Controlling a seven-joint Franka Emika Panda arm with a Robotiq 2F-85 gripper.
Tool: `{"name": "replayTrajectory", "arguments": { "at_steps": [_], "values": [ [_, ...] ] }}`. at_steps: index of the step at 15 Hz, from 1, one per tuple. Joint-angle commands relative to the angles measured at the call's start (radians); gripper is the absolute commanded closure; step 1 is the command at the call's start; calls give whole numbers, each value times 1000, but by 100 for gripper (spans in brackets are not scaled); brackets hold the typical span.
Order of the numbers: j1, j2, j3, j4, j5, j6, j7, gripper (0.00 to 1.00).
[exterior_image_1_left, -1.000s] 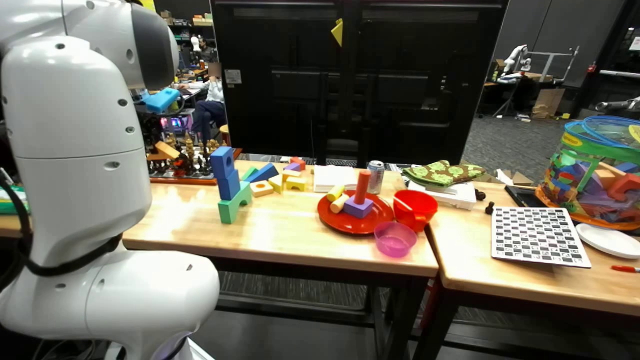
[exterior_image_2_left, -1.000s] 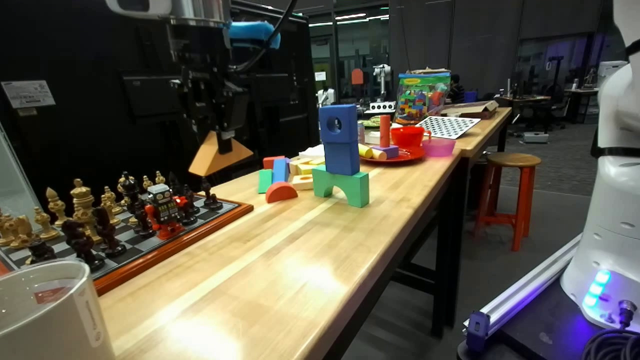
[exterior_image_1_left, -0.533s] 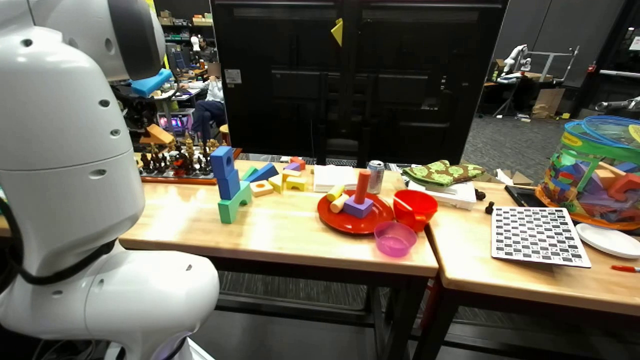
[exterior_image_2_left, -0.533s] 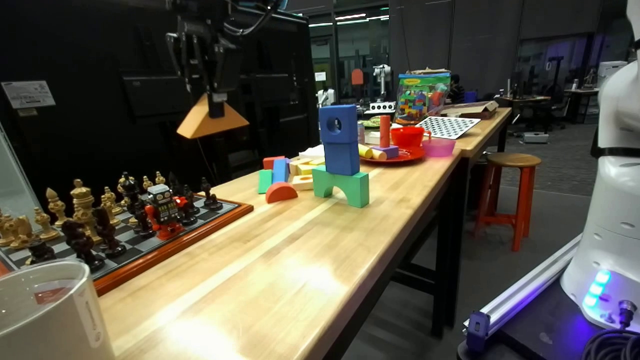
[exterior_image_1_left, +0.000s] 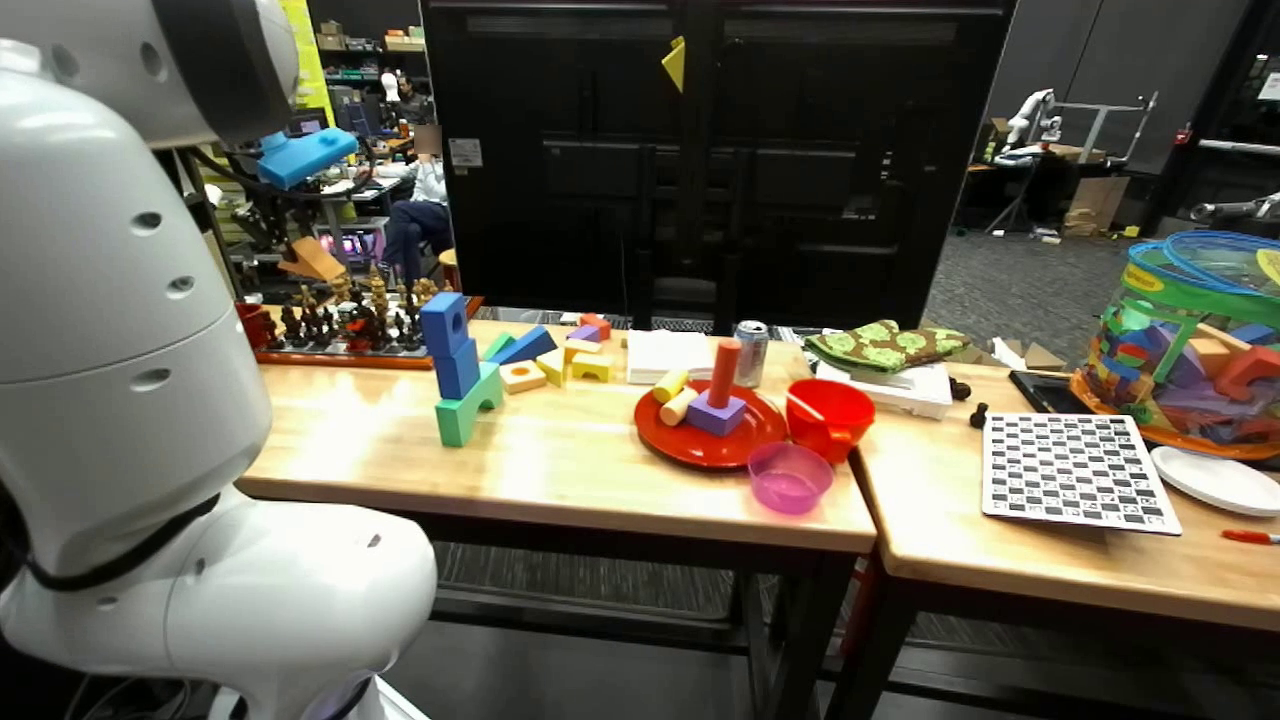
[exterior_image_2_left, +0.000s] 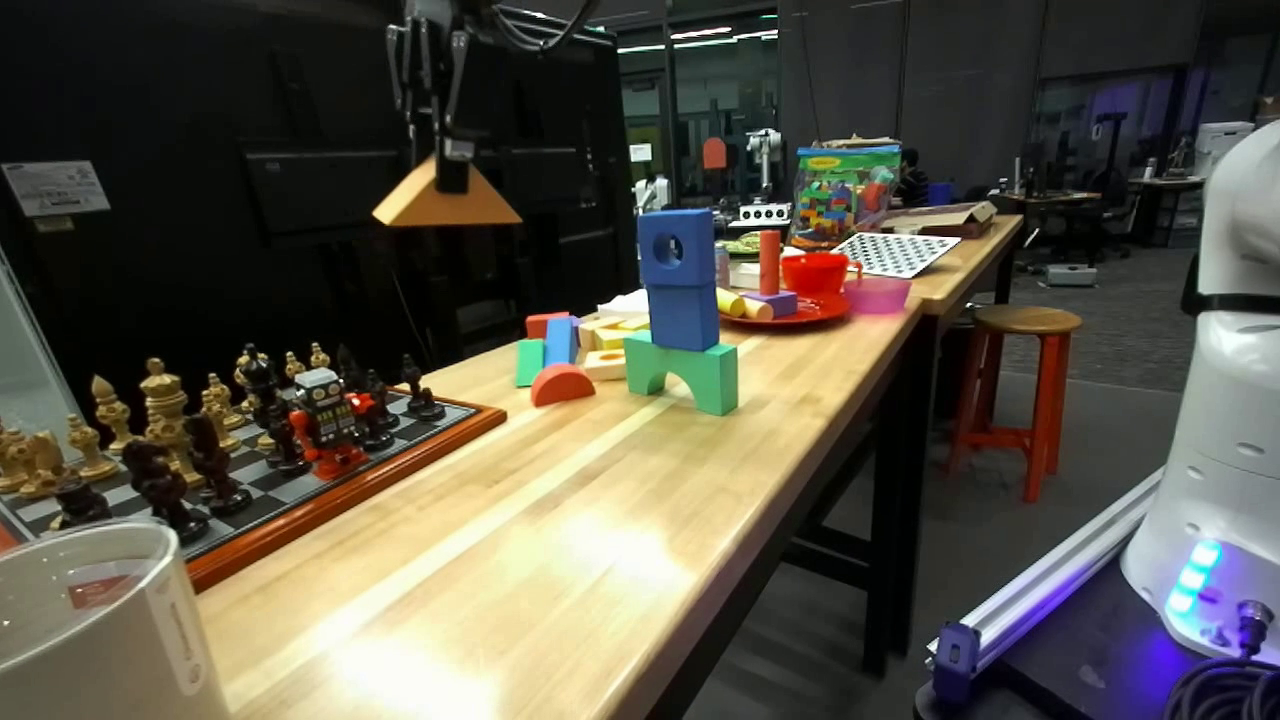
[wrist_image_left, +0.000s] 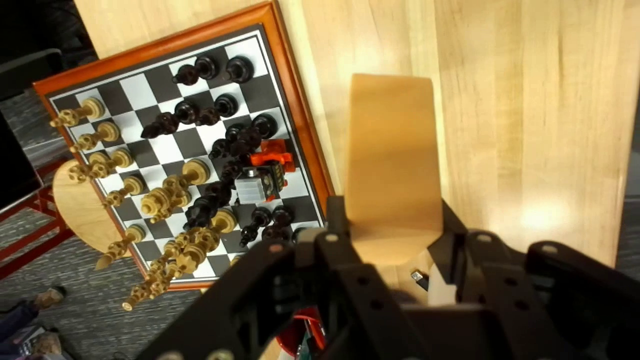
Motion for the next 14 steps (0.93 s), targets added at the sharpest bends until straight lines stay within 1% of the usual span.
{"name": "replayTrajectory", "arguments": {
  "at_steps": [1,4,7,14],
  "values": [
    [-12,-127,-33,-123,126,45,-10,84],
    [-2,-199,-63,-197,217,58,-10,84],
    [9,-262,-88,-254,271,49,-1,84],
    [46,-355,-149,-354,404,33,-2,84]
  ]
}}
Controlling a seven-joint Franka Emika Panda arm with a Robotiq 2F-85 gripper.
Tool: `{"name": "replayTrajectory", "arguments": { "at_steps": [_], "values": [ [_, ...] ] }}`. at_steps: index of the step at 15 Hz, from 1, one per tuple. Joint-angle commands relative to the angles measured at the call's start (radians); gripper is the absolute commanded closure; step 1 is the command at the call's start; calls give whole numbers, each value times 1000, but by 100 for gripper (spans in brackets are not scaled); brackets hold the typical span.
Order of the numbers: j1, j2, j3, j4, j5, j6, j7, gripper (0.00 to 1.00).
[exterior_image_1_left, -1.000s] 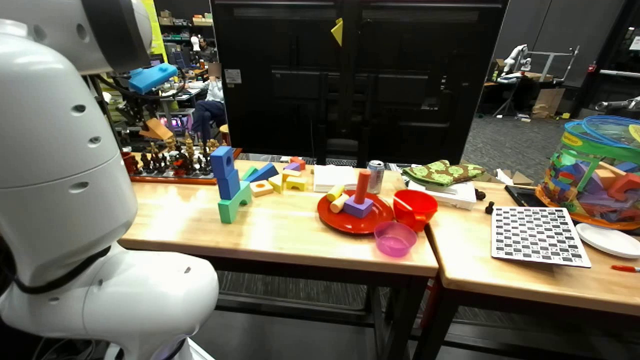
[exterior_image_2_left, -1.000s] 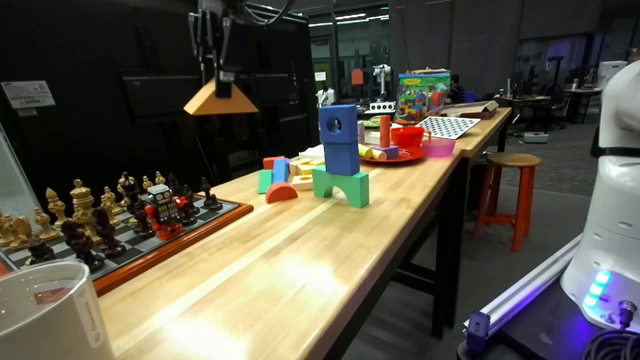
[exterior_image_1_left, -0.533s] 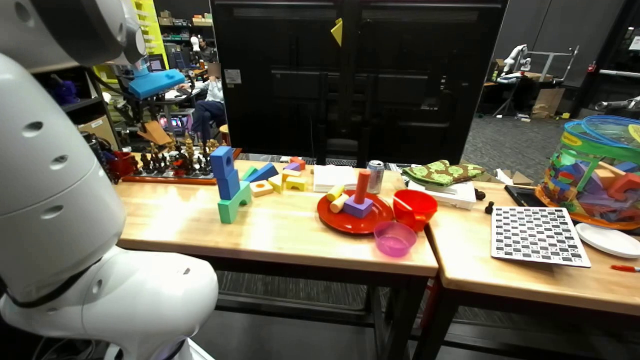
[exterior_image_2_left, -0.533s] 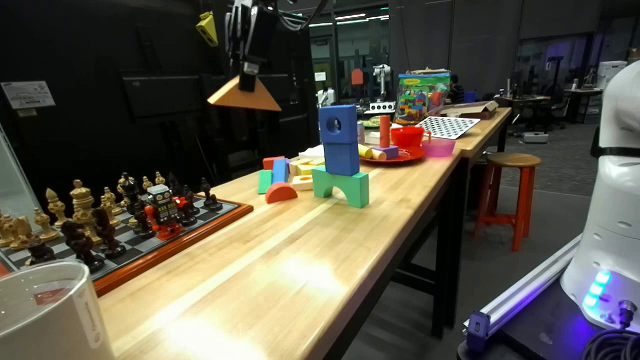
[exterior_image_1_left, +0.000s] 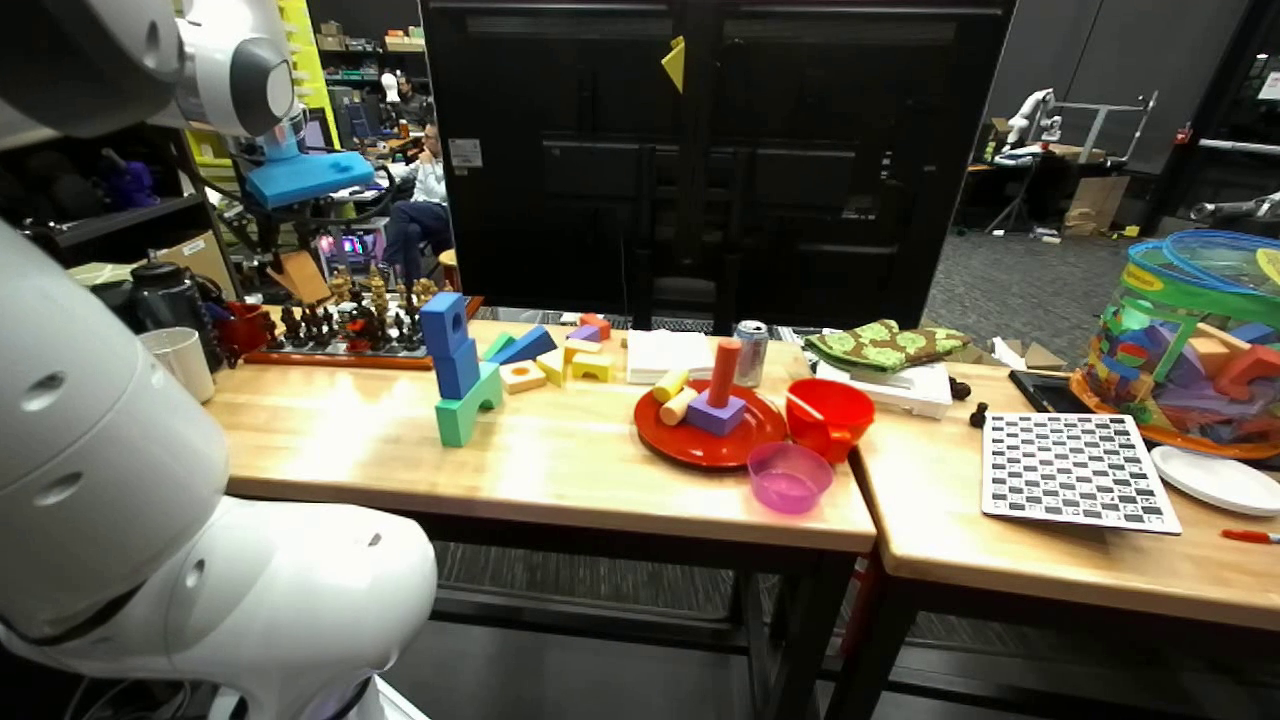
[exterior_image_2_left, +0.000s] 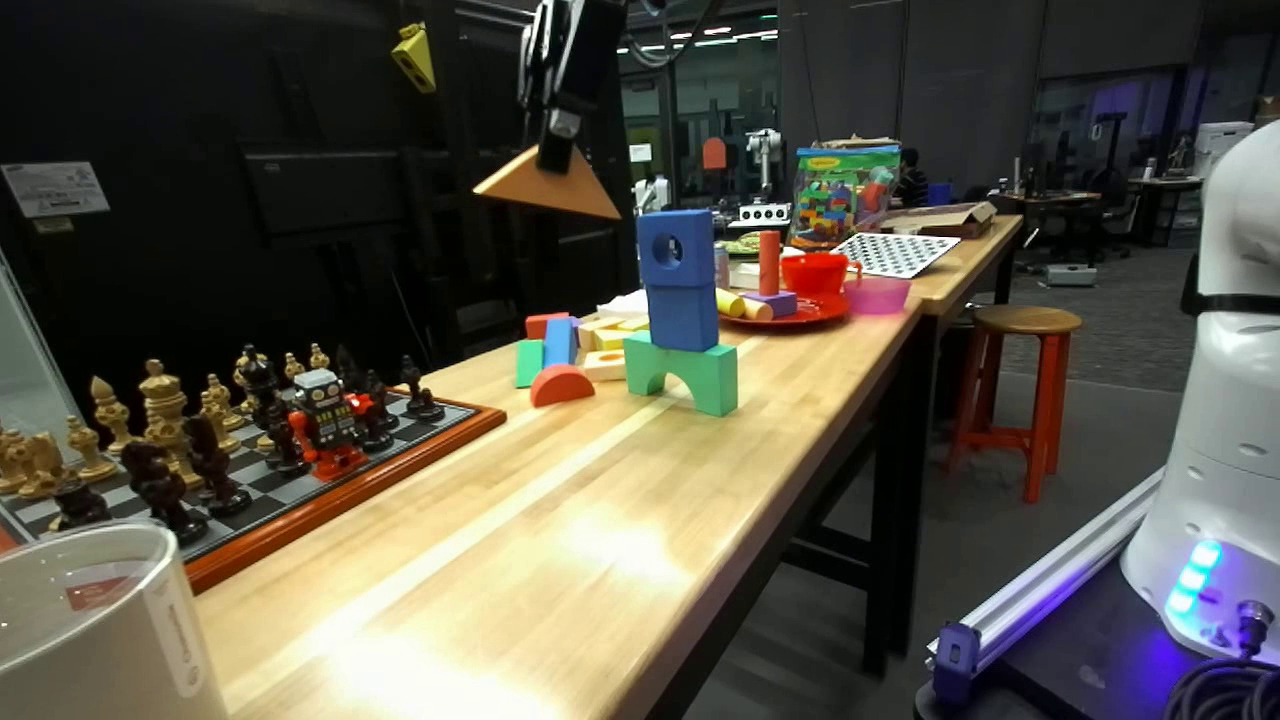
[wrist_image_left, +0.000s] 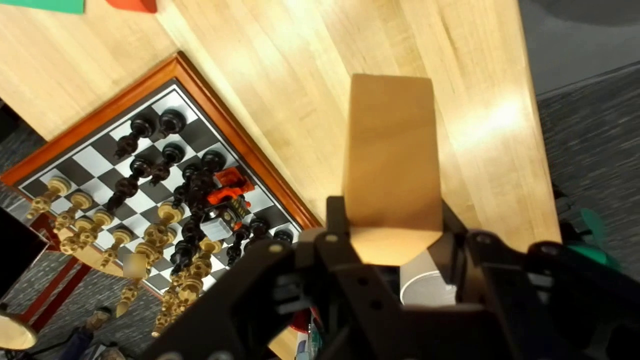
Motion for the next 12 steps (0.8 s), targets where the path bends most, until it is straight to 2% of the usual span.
{"name": "replayTrajectory", "arguments": {
  "at_steps": [1,6,12],
  "values": [
    [28,-74,-35,-75,63,5,11,84],
    [33,-135,-52,-166,100,82,66,84],
    [87,-142,-36,-256,158,317,179,84]
  ]
}}
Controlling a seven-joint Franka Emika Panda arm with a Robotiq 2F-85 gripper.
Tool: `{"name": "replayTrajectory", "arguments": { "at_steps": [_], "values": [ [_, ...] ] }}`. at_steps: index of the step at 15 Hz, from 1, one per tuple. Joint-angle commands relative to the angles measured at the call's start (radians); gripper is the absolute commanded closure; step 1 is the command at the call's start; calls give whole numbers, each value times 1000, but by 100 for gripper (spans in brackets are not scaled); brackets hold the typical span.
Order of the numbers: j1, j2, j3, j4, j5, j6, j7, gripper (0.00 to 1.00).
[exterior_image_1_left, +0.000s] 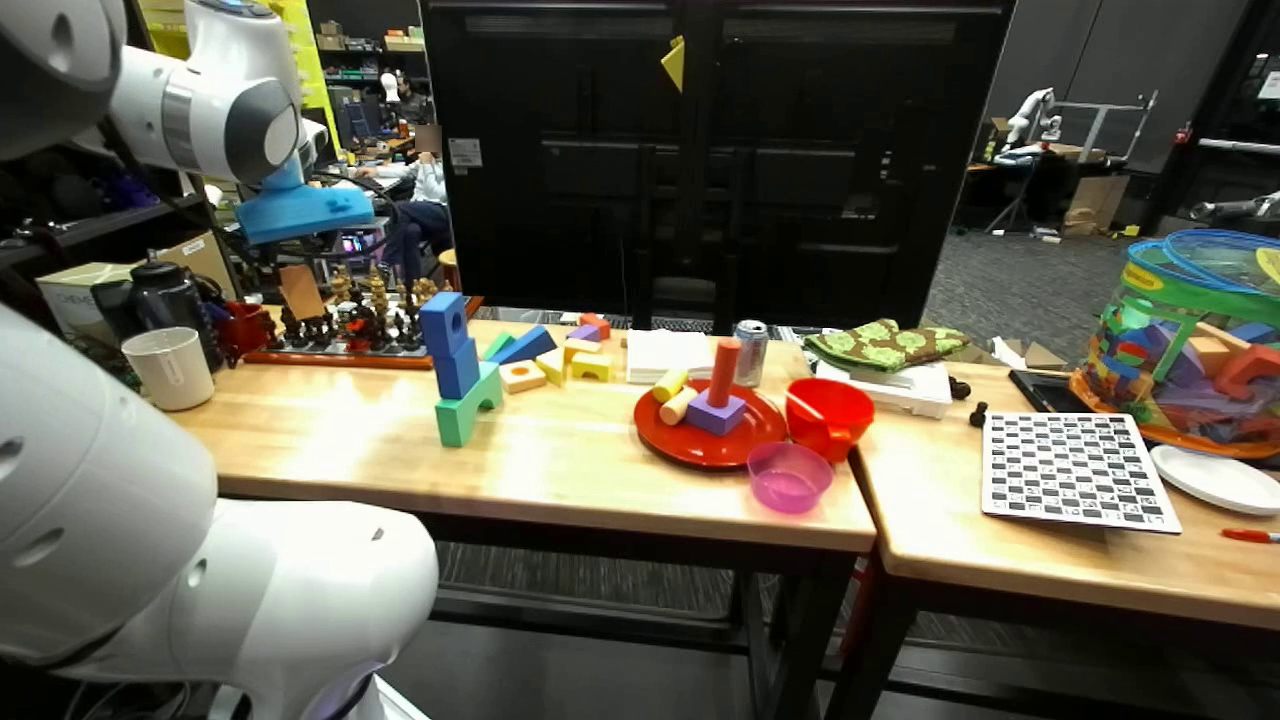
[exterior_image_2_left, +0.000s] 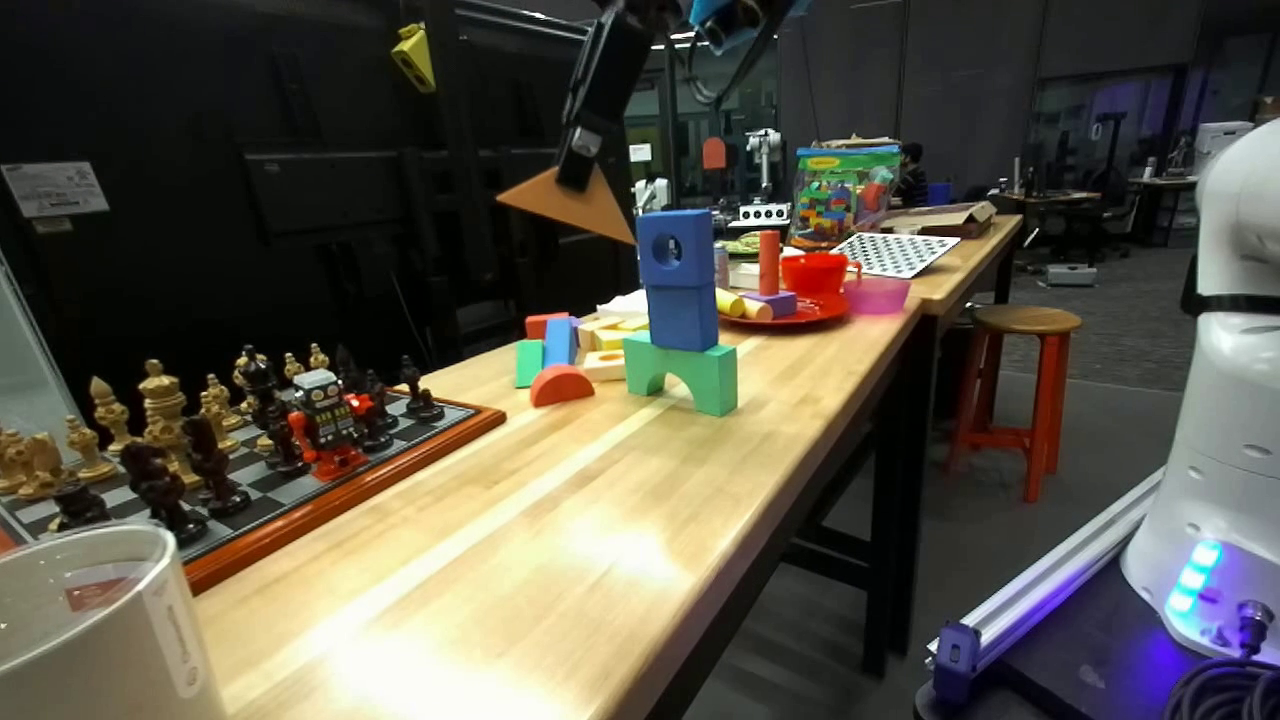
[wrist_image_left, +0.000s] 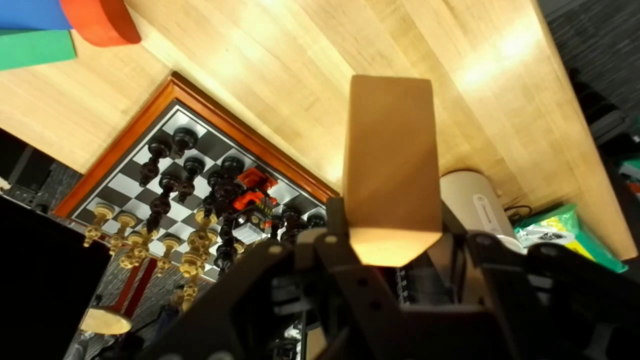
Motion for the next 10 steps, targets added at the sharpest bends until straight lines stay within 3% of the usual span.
{"name": "replayTrajectory", "arguments": {
  "at_steps": [1,6,10],
  "values": [
    [62,-12,2,-63,37,162,79,84],
    [144,1,3,-105,-33,347,195,84],
    [140,-6,36,-91,-206,344,306,84]
  ]
}}
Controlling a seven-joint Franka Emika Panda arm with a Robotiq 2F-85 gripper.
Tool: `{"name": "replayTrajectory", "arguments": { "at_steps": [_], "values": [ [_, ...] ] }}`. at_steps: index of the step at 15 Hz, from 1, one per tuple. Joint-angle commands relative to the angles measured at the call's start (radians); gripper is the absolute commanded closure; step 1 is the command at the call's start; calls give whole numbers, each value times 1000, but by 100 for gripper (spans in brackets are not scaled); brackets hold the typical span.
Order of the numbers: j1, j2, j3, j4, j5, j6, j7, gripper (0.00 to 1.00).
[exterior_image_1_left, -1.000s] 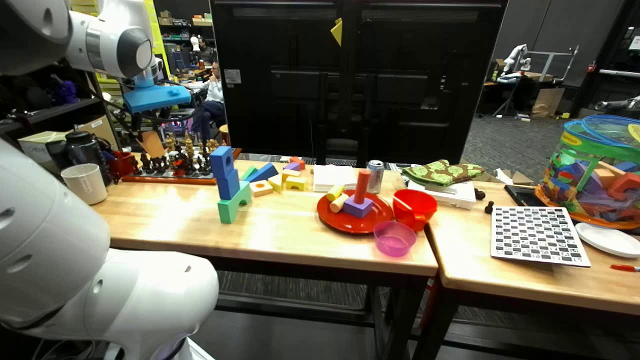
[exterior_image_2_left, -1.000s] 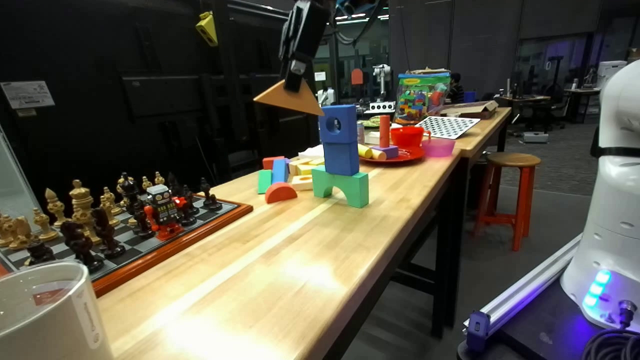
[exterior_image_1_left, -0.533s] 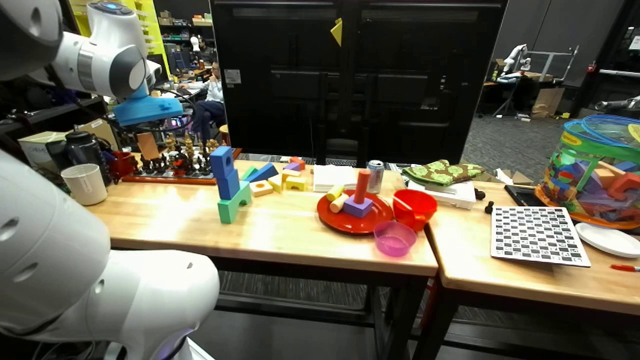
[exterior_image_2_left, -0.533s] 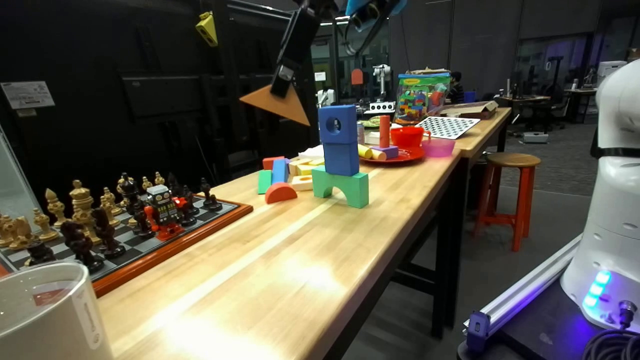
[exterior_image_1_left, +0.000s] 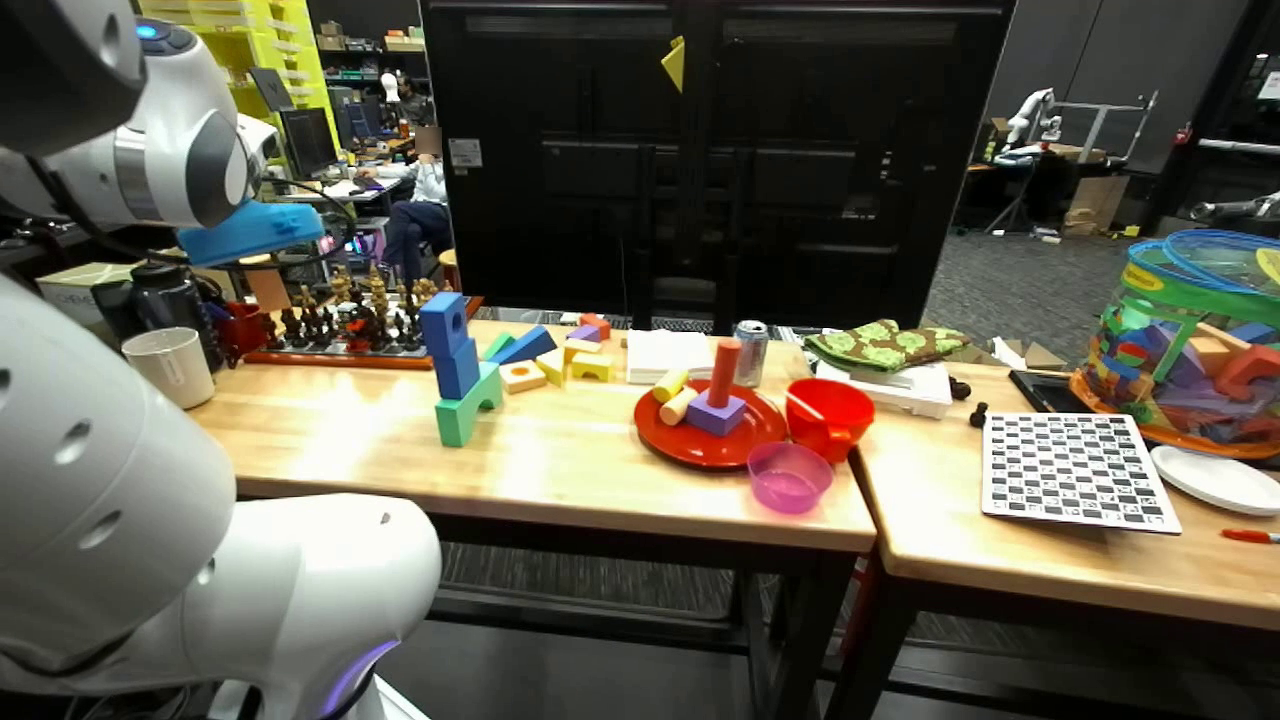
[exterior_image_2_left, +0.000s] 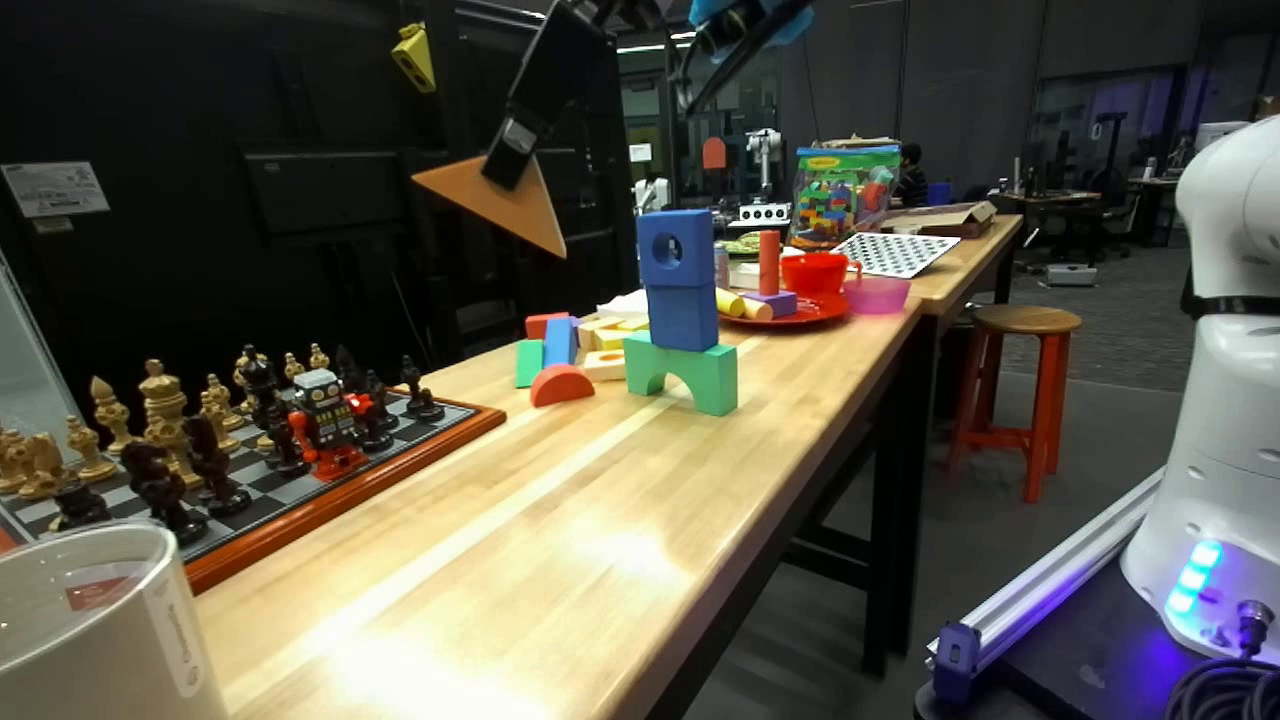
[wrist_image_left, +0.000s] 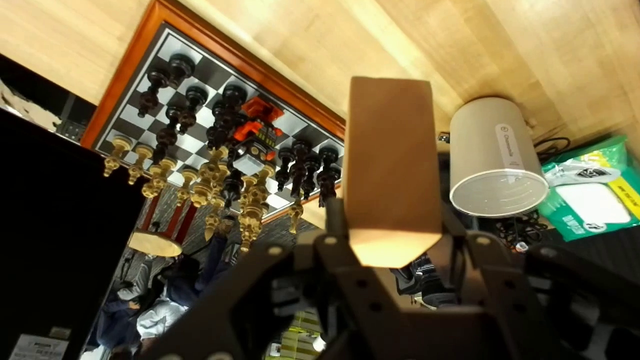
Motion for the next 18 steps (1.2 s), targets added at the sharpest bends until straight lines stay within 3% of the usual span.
{"name": "replayTrajectory", "arguments": {
  "at_steps": [1,4,9,18],
  "values": [
    [-8,-13,32,16,-155,-20,98,84],
    [-16,-10,57,65,-261,-110,165,84],
    [-65,28,100,199,-424,-354,214,84],
    [-148,115,93,411,-459,-638,139,84]
  ]
}}
